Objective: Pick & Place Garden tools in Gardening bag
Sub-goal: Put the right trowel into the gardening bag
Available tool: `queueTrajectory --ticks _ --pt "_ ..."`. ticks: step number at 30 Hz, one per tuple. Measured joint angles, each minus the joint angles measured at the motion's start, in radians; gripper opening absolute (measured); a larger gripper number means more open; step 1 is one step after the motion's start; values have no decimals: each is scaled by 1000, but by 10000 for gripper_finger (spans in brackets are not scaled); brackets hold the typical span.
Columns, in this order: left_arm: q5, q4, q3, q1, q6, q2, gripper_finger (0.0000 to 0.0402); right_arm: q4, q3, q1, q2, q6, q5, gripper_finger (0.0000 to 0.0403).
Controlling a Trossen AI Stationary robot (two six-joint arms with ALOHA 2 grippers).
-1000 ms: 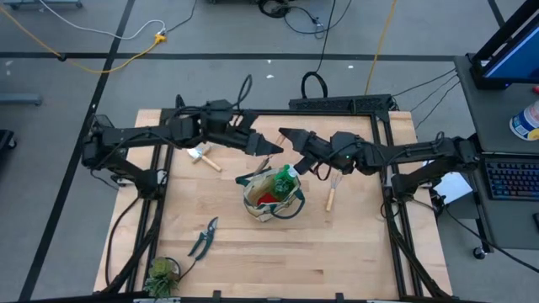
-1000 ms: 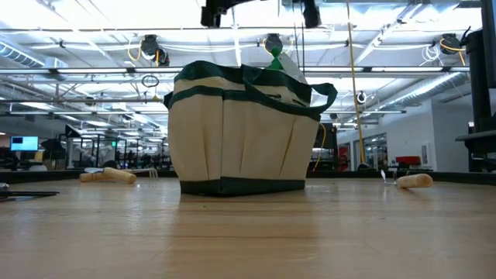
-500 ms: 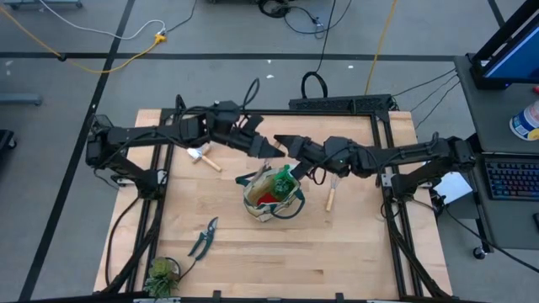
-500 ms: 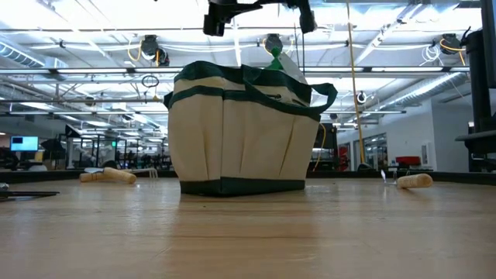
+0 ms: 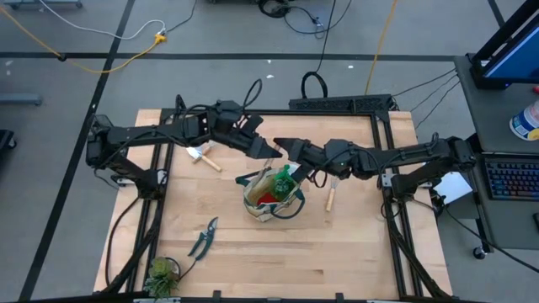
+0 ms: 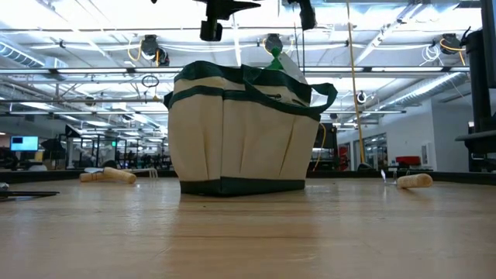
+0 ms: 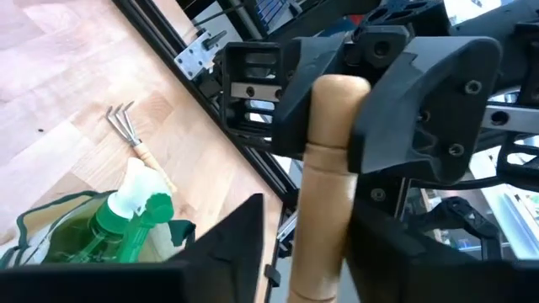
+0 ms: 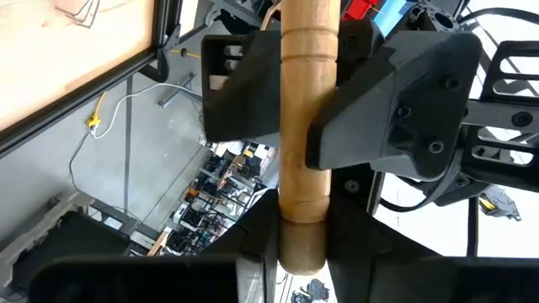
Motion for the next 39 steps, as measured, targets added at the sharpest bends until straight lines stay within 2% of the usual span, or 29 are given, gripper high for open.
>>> queueTrajectory --ticks 6,11,18,26,33,39 --pt "5 16 0 0 27 0 69 0 0 0 0 8 -3 62" --pt "4 18 0 -1 48 0 69 -1 0 0 0 8 0 75" --pt "6 -7 0 0 52 0 69 -4 0 0 0 153 15 92" --pt "-52 -141 -3 -6 50 0 69 10 1 -5 -2 163 209 95" --pt "-209 -232 -2 -6 82 -10 69 3 0 -21 -13 261 306 95" --pt "-351 -218 0 -6 150 -37 69 -10 -1 -59 -45 401 372 95"
